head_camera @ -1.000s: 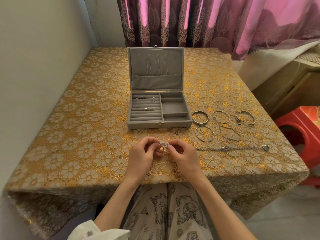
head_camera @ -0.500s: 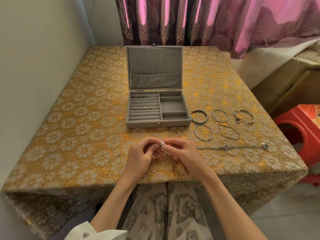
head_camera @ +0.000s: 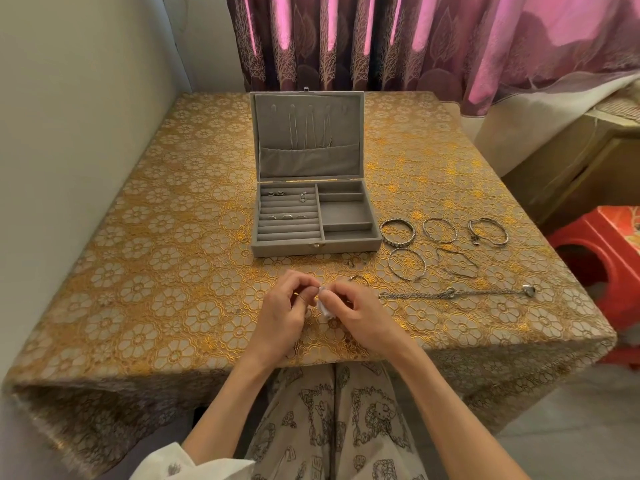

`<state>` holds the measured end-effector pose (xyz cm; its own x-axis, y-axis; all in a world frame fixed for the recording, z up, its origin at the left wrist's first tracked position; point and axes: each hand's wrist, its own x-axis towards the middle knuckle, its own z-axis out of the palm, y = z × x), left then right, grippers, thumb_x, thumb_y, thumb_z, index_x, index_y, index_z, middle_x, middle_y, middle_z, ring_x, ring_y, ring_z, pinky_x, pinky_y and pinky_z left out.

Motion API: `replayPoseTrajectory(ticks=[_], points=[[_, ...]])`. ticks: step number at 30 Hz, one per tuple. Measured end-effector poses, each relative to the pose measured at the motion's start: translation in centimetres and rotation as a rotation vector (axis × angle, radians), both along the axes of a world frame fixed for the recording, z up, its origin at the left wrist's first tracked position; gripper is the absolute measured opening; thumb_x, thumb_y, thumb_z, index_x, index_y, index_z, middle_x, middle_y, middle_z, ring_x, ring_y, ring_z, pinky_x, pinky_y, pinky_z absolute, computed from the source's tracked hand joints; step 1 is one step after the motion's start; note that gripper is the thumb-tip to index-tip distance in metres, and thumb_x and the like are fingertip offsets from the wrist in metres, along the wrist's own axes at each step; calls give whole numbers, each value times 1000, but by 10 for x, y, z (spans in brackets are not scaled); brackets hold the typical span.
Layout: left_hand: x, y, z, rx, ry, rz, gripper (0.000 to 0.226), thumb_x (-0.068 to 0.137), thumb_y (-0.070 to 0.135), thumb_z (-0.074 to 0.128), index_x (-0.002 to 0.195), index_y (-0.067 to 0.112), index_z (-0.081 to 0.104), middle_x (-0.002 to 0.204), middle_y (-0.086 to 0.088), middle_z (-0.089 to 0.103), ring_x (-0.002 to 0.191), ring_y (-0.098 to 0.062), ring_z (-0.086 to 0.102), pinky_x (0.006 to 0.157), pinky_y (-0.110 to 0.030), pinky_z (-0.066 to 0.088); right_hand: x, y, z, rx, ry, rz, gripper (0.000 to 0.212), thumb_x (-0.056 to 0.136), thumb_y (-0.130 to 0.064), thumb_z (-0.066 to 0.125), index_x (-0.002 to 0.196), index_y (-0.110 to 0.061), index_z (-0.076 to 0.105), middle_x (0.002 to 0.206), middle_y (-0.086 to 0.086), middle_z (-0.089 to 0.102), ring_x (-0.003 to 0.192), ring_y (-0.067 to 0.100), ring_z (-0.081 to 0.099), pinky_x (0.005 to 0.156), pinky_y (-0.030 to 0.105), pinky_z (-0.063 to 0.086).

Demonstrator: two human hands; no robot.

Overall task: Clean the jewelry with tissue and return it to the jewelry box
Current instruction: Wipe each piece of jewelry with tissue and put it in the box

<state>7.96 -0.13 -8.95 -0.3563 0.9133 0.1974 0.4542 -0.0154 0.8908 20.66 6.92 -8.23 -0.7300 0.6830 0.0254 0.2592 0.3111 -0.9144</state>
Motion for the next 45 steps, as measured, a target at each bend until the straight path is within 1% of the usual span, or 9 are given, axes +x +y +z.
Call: replayPoseTrajectory(ticks=[7, 11, 15, 18, 21, 26, 31, 37, 45], points=[[2, -1, 3, -26, -116, 34, 18, 92, 4, 51, 85, 19, 58, 77, 1, 55, 58, 1, 48, 53, -13, 39, -3, -3, -1, -9, 22, -32, 33, 96, -27, 45, 62, -24, 46, 55, -11, 44, 45, 1, 39, 46, 15, 30], [3, -3, 5, -33, -172, 58, 17, 93, 5, 49, 86, 18, 57, 78, -2, 55, 56, 3, 47, 51, -12, 39, -1, -3, 2, -139, 41, 2, 19, 93, -24, 51, 75, -19, 55, 61, -7, 53, 48, -2, 45, 46, 13, 35], [2, -2, 5, -32, -177, 78, 20, 93, 6, 50, 86, 23, 57, 79, -6, 58, 59, 3, 49, 54, -13, 41, 0, 1, -2, -147, 0, 10, 10, 93, -25, 52, 84, -22, 55, 70, 0, 51, 61, 9, 46, 54, 25, 39], [2, -3, 6, -31, -177, 77, 20, 93, 6, 49, 85, 23, 56, 79, -4, 57, 61, 3, 50, 55, -12, 42, 0, 0, -3, -47, -29, 32, 15, 95, -26, 49, 81, -25, 53, 69, -5, 52, 56, 2, 44, 52, 18, 37], [2, -3, 5, -26, -164, 73, 19, 92, 5, 50, 85, 22, 56, 80, -2, 56, 61, 3, 50, 55, -12, 42, 0, -2, -1, -18, -35, 39, 18, 95, -25, 49, 83, -14, 57, 67, -7, 53, 54, -2, 46, 51, 14, 38], [-1, -1, 4, 7, -120, 64, 18, 89, 8, 57, 86, 25, 59, 87, 1, 60, 78, -5, 56, 70, -17, 46, 3, -2, 1, -4, -12, 27, 17, 94, -26, 49, 81, -18, 56, 70, -5, 54, 55, -4, 49, 54, 12, 42], [1, -4, 8, -6, -188, 49, 13, 88, 9, 59, 88, 21, 63, 80, 0, 63, 67, -4, 56, 59, -18, 47, 3, -2, -5, 46, -5, -26, 18, 92, -26, 52, 82, -13, 59, 73, 1, 56, 59, 0, 48, 54, 15, 41], [1, -4, 10, -34, -222, 66, 10, 82, 12, 67, 90, 19, 68, 83, 4, 69, 76, -4, 64, 67, -17, 51, 2, -1, -16, 114, -38, -88, 14, 89, -26, 58, 77, -18, 58, 71, -3, 54, 62, 6, 42, 58, 19, 33], [1, -3, 12, -24, -326, 140, 19, 84, 3, 61, 85, 21, 69, 79, 2, 69, 68, -5, 63, 64, -16, 52, 2, -2, -13, 57, -22, -104, 10, 89, -25, 59, 79, -23, 60, 72, -6, 56, 60, 1, 45, 56, 15, 35]])
